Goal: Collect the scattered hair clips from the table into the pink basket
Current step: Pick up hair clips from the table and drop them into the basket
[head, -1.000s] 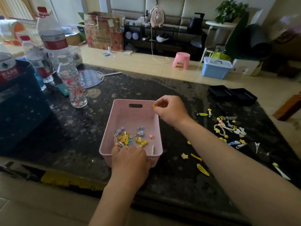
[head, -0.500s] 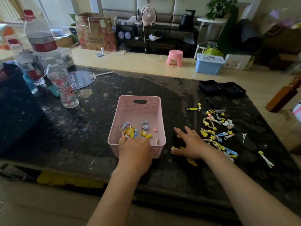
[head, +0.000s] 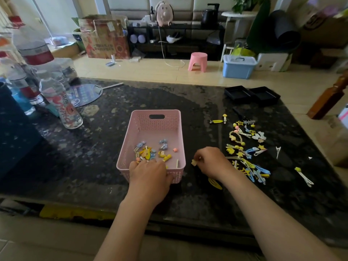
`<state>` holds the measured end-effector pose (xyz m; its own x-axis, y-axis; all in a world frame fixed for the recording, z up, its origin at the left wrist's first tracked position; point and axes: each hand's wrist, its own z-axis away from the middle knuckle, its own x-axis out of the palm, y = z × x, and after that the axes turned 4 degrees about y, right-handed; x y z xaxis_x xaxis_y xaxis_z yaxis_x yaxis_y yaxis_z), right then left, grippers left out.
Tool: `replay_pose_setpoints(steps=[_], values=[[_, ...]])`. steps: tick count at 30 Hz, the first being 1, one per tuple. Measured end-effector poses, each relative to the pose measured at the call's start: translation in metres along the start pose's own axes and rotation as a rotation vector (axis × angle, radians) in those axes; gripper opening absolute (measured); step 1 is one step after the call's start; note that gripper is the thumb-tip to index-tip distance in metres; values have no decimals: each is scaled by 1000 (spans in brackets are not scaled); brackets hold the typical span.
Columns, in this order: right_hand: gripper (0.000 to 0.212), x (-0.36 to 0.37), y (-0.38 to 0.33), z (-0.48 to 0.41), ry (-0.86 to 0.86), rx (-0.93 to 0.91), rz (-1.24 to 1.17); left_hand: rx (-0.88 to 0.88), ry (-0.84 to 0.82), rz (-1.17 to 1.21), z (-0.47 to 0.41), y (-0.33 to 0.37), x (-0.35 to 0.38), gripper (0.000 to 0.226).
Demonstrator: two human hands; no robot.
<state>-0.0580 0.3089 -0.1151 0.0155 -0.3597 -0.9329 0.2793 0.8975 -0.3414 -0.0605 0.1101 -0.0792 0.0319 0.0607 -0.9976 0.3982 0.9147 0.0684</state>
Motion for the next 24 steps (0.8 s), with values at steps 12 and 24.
replay_pose_setpoints(steps=[12, 24], values=[[7, -61, -38, 4, 324, -74, -719, 28, 40, -4, 3, -2, 2, 35], [74, -23, -8, 2, -221, -54, -1, 23, 52, 15, 2, -3, 4, 32]])
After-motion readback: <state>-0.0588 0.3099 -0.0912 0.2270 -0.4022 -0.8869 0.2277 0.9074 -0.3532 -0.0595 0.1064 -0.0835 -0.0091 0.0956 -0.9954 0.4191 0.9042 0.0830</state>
